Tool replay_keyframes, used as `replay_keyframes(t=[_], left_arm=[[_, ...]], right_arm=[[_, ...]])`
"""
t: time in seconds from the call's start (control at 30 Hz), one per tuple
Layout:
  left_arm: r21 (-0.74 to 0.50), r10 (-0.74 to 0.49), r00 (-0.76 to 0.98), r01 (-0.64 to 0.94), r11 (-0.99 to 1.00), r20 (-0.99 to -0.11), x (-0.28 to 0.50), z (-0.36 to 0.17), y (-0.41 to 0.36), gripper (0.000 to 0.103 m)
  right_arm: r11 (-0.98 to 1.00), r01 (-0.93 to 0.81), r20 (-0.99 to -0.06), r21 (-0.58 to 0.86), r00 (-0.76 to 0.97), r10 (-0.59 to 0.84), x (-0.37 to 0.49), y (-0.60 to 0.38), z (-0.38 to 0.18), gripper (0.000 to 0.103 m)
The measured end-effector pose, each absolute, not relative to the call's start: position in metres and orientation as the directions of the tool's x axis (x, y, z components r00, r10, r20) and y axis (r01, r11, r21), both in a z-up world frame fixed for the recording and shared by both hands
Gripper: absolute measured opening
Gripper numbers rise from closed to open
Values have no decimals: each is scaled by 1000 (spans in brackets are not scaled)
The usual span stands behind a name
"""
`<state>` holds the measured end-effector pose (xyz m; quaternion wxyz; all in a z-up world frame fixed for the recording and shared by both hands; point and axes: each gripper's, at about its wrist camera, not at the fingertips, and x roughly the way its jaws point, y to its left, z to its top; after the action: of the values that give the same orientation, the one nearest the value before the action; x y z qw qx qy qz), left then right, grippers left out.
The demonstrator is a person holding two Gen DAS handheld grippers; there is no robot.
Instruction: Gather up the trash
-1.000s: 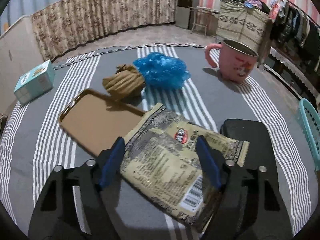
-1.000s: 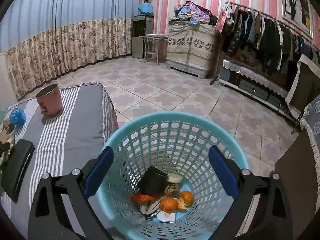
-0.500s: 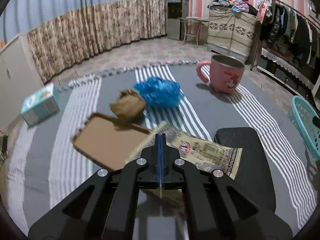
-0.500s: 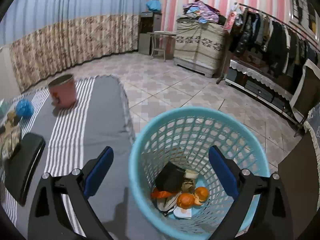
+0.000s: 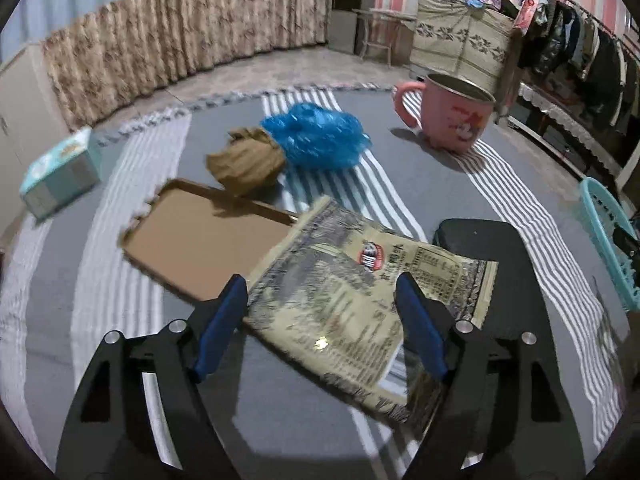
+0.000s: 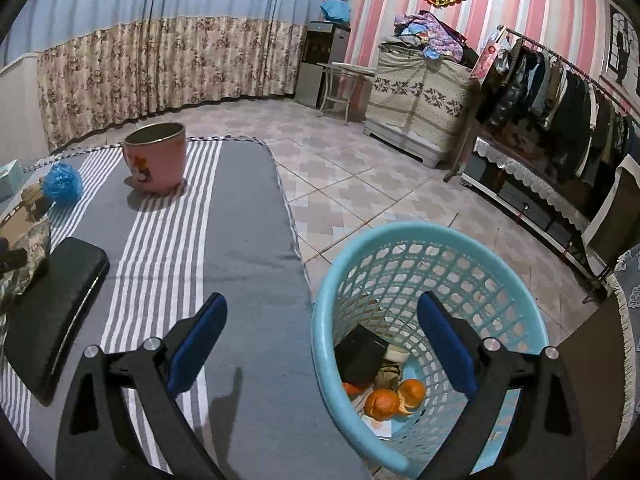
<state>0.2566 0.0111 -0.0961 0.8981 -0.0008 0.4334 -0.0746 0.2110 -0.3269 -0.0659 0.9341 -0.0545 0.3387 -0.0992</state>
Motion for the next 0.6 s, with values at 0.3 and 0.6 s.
replay_keyframes(t=[0.3,0.6], left_arm=[[-11,-117,633,169,986,-765,252,-89,-1,11],[-17,-114,631,157,987,-768,245,-84,12,0]], right_arm=[[980,159,-616,-121,762,-200,206,-332,-60,94],[980,130,-615,-152,763,-197,204,-320,-63,94]])
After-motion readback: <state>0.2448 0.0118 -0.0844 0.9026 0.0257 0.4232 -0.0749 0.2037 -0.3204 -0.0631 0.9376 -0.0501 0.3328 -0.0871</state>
